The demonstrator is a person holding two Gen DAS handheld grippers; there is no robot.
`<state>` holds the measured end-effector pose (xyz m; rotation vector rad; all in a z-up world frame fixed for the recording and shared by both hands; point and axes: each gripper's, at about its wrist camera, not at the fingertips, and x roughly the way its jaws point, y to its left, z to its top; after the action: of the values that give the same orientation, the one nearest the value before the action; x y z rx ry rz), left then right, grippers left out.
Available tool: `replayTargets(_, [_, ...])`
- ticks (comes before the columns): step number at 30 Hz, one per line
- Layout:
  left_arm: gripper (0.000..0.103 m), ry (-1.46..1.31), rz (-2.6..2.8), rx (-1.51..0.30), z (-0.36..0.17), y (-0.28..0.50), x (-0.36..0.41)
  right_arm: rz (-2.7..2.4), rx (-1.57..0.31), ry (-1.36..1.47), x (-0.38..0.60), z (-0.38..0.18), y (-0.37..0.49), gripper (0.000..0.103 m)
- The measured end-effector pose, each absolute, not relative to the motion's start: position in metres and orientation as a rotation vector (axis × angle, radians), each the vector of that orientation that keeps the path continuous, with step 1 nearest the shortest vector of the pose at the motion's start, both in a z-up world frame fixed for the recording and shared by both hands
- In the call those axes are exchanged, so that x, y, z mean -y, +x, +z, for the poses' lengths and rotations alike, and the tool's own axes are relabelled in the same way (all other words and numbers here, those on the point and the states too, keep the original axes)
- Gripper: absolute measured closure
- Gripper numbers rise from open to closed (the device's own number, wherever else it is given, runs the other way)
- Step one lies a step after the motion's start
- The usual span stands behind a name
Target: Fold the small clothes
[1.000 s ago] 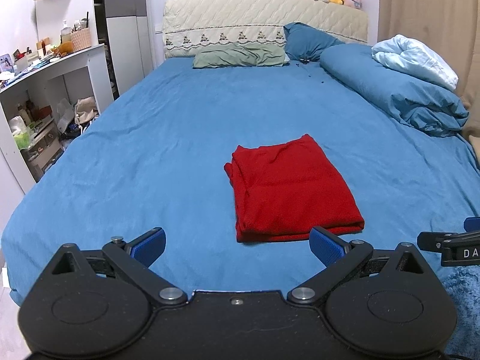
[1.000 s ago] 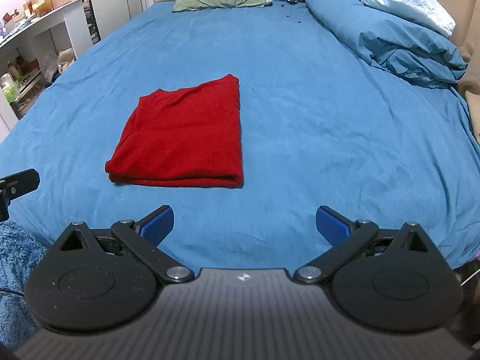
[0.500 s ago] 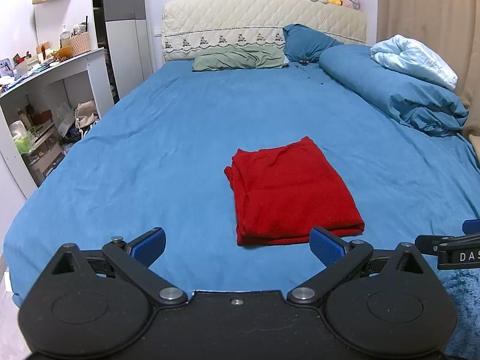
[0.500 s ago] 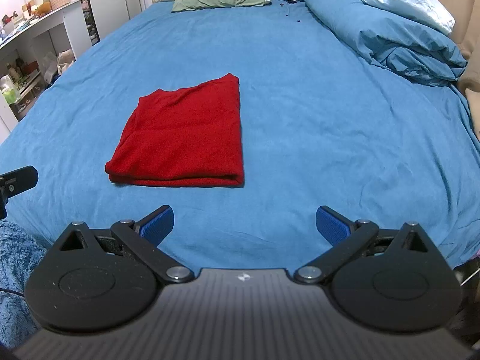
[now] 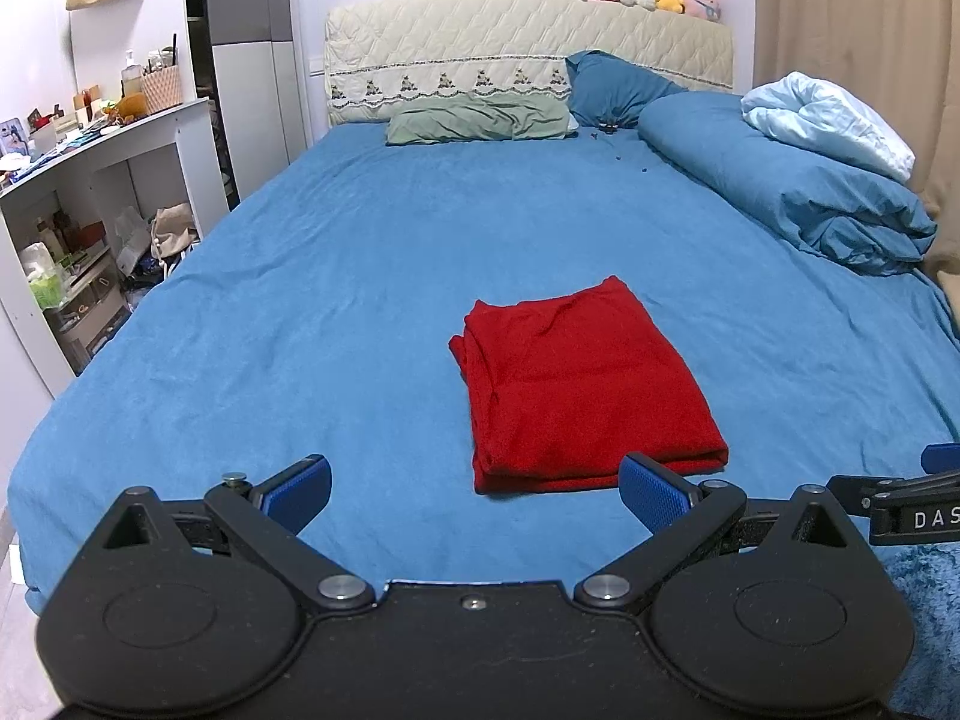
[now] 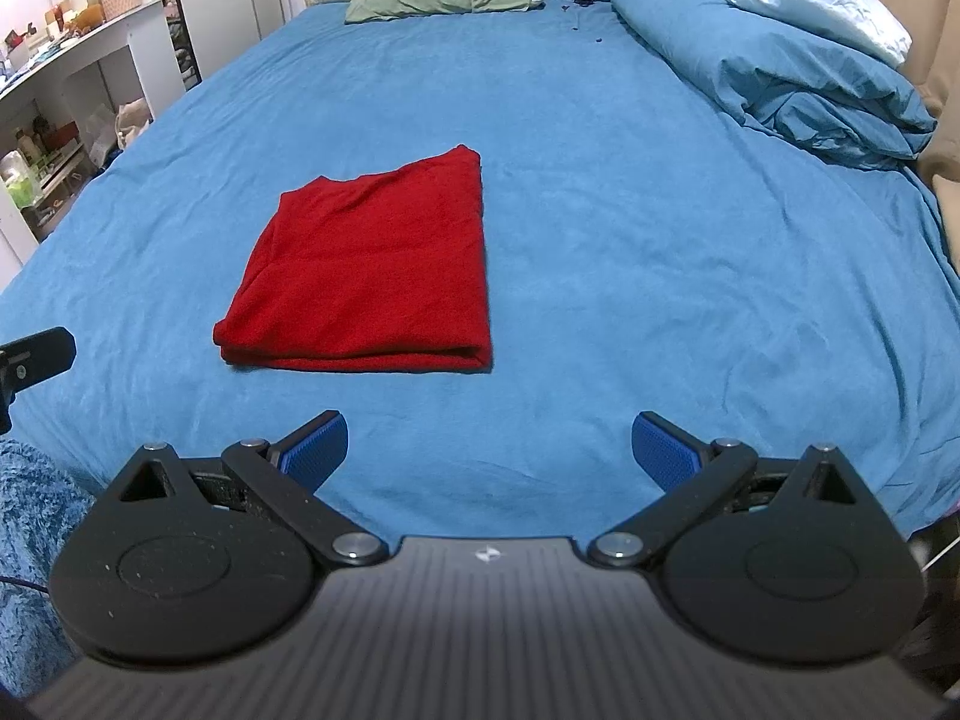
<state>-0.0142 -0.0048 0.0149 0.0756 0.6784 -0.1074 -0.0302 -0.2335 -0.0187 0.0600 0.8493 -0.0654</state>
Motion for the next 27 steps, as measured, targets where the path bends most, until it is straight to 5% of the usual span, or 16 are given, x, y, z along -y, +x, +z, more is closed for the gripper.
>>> replayTargets(27, [0.000,0.028,-0.068,-0.686,0.0118,-0.0086,-0.0041,-0.056,-0.858,0.069,0.2304,-0.0217,-0.0268,0.000])
